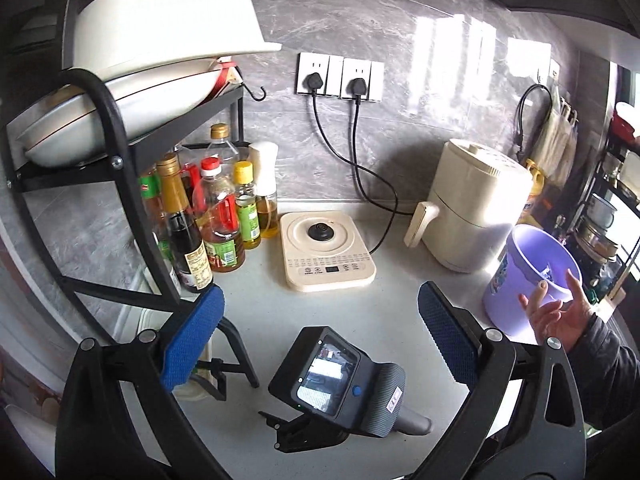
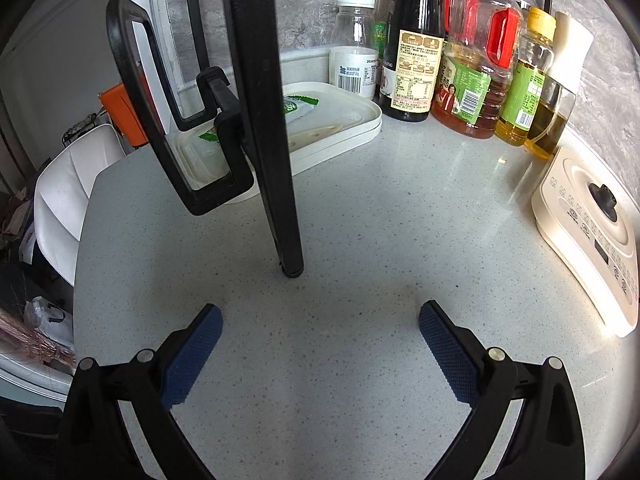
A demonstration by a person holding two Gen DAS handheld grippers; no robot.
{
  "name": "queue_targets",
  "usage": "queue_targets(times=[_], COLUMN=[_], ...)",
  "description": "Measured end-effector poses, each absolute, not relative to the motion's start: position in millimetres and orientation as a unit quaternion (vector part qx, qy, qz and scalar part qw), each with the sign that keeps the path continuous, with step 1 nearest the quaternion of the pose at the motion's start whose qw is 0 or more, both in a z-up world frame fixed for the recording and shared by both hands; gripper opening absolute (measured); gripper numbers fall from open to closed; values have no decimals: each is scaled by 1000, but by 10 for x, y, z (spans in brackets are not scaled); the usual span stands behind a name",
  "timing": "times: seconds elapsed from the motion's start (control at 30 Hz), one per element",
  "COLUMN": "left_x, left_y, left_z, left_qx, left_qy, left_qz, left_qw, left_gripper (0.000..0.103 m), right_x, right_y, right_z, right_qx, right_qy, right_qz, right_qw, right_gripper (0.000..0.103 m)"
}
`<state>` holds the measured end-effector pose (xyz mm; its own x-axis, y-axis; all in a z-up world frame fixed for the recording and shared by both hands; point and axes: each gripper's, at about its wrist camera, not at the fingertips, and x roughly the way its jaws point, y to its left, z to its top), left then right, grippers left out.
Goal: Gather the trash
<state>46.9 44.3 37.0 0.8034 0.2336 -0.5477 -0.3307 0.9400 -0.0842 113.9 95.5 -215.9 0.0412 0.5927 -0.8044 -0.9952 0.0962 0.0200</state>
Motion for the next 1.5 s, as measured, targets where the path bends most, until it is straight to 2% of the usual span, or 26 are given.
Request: queue_targets(times=[0.87, 1.5], left_x=[-672, -504], left_y=[946, 840], left_z=[188, 30], left_qx=[-172, -181], left_qy=[262, 286], left_qz=[310, 294], left_qw=[898, 894], left_gripper=[97, 97], right_x=[1142, 1147], right_y=[952, 953], right_z=[-2157, -2154], right_qx=[-297, -297], right_qy=[340, 340], right_qz=[603, 604], right_qw=[657, 657], right_gripper=[96, 96])
